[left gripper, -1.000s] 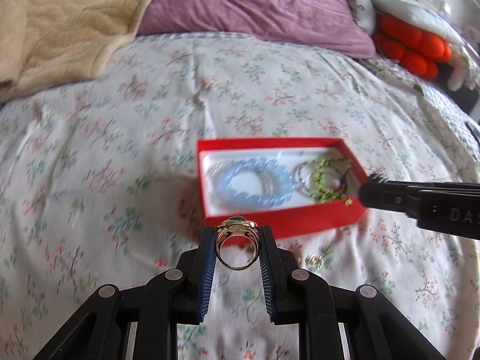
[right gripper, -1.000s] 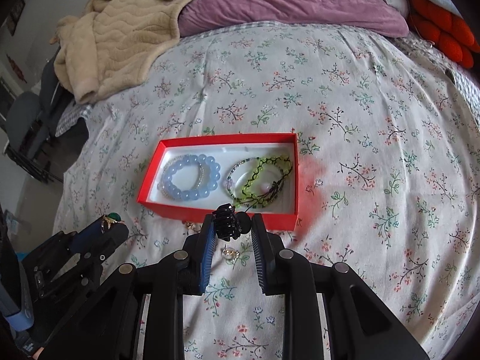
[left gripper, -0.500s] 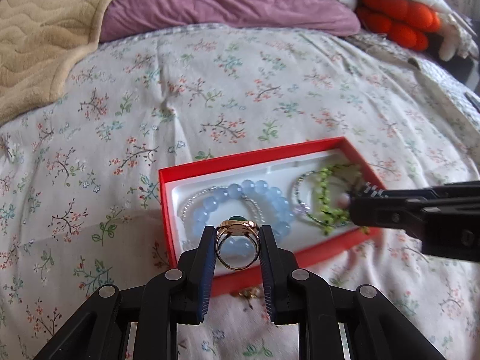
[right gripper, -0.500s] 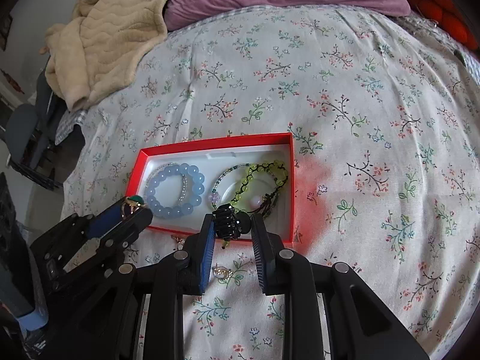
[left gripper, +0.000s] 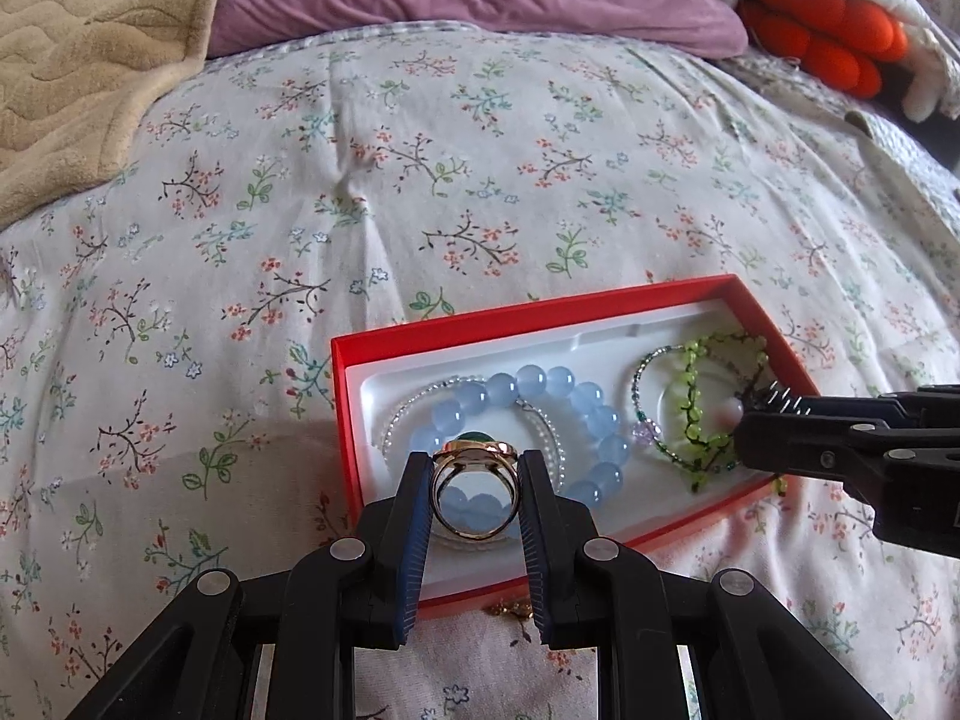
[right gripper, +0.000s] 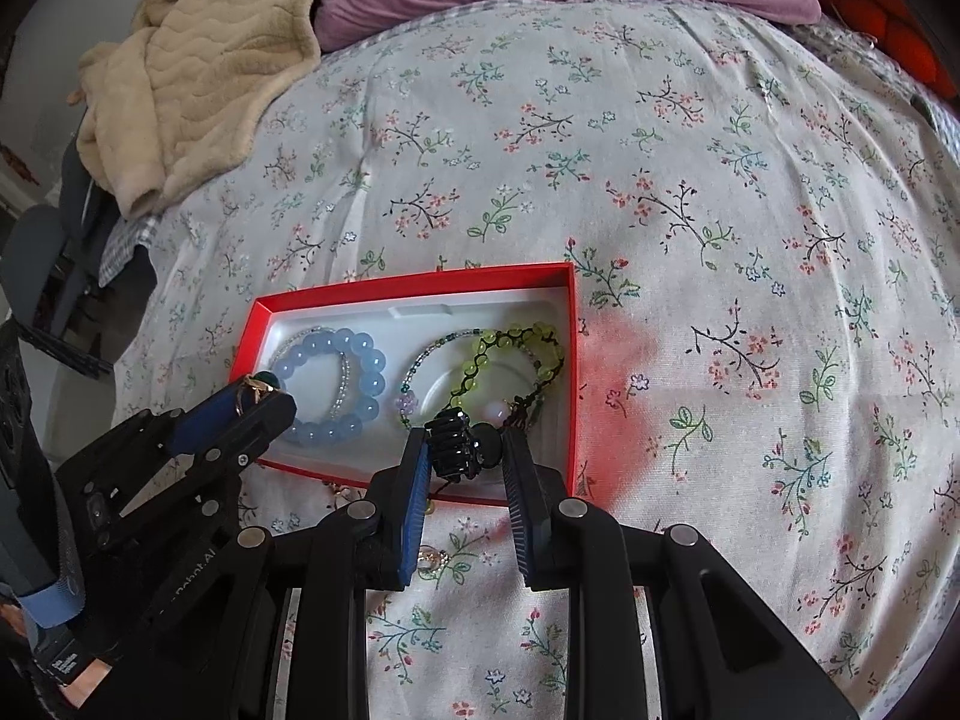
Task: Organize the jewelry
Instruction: 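Open the left gripper over the blue bracelet while the right gripper releases the black ring, then withdraw both open grippers toward the gold earrings beside the box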
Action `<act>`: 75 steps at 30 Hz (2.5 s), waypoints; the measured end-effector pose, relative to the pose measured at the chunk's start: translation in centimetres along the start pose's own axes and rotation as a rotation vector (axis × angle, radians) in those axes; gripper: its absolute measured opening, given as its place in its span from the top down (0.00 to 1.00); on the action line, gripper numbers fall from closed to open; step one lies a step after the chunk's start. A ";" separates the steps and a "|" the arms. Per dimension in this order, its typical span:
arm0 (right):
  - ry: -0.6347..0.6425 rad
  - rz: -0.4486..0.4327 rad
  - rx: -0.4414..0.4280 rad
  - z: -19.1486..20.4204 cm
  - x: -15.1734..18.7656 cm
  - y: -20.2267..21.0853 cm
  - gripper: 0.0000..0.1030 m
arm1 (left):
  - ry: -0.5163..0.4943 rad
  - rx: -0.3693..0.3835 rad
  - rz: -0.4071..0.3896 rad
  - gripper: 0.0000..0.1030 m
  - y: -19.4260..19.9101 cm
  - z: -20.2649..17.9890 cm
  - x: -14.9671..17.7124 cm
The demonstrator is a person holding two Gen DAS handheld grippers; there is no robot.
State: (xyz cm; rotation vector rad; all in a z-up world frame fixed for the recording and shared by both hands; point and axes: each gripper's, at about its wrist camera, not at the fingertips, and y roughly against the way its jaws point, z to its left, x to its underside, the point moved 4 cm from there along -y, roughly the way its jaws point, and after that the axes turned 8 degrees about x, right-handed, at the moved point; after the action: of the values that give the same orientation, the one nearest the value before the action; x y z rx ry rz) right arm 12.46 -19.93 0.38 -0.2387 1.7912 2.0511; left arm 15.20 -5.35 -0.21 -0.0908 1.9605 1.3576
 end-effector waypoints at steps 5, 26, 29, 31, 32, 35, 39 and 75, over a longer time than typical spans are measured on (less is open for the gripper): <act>-0.001 -0.015 0.010 -0.1 0.0 0.6 0.74 | -0.028 -0.009 0.009 0.71 0.3 -0.3 0.1; 0.025 -0.064 0.034 -0.2 1.7 4.3 0.40 | -0.061 -0.044 -0.001 0.13 5.3 -0.7 2.4; 0.036 -0.083 0.063 -0.2 2.2 4.9 0.37 | -0.027 -0.046 0.010 0.09 5.5 -0.7 3.1; 0.037 -0.089 0.063 -0.2 2.7 5.3 0.33 | -0.007 -0.051 0.020 0.08 5.6 -0.6 3.7; 0.035 -0.092 0.060 -0.3 3.0 5.5 0.33 | 0.002 -0.054 0.027 0.07 5.7 -0.6 4.0; 0.036 -0.092 0.064 -0.4 3.6 5.9 0.31 | 0.021 -0.063 0.052 0.06 5.7 -0.6 5.0; 0.057 -0.092 0.084 -0.4 4.4 6.2 0.30 | 0.028 -0.078 0.074 0.05 5.9 -0.6 6.1; 0.306 0.026 0.261 0.3 13.2 -1.2 0.21 | 0.067 -0.115 0.108 0.00 1.1 1.2 12.8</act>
State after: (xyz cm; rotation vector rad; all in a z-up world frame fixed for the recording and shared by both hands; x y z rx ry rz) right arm 1.05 -17.09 -5.71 -0.4752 2.2311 1.8494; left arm 6.04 0.44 -7.27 -0.0867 1.9656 1.5563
